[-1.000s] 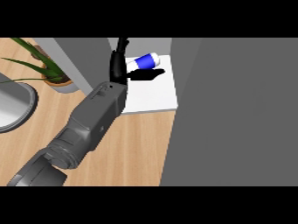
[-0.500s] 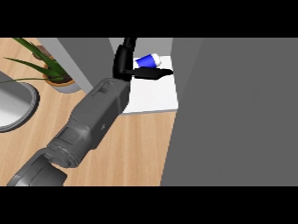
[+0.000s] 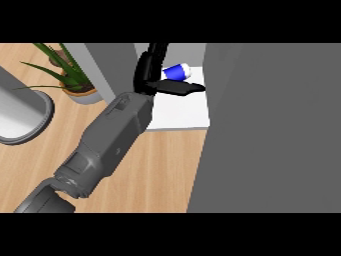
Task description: Pick up the bottled water, place it into the cabinet and close the cabinet
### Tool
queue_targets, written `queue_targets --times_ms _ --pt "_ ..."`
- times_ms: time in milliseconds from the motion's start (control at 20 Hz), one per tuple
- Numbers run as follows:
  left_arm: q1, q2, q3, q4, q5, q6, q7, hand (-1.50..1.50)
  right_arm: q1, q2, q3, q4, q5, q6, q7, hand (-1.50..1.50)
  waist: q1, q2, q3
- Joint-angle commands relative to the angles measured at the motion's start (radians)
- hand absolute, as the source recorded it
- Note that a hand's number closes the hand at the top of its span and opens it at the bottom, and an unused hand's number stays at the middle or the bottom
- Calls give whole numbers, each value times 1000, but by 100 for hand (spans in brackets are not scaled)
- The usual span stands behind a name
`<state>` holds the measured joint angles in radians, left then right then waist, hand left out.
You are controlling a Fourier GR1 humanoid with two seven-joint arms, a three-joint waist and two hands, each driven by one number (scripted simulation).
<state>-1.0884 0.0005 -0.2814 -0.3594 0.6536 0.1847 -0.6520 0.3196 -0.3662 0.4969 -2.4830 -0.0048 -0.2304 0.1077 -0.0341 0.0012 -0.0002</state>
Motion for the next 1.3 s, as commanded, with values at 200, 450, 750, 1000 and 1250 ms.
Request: queue_targets --times_ms 200,450,750,1000,1250 --pt "200 0 -98 -330 14 34 105 150 -28 25 42 -77 73 -38 97 -150 45 -11 -1" --pt "417 40 -139 -536 -38 54 134 150 -28 -14 50 -40 109 -12 53 -150 54 -12 0" --pt "659 116 -223 -773 -60 53 157 150 -54 -163 38 -96 56 88 173 150 70 -15 -1" --pt "808 202 -225 -1011 -74 99 190 150 -138 -90 226 -83 96 78 301 150 61 -12 -1" --pt "967 319 -183 -1173 -71 69 196 150 -245 44 331 16 138 45 326 150 52 -6 -1"
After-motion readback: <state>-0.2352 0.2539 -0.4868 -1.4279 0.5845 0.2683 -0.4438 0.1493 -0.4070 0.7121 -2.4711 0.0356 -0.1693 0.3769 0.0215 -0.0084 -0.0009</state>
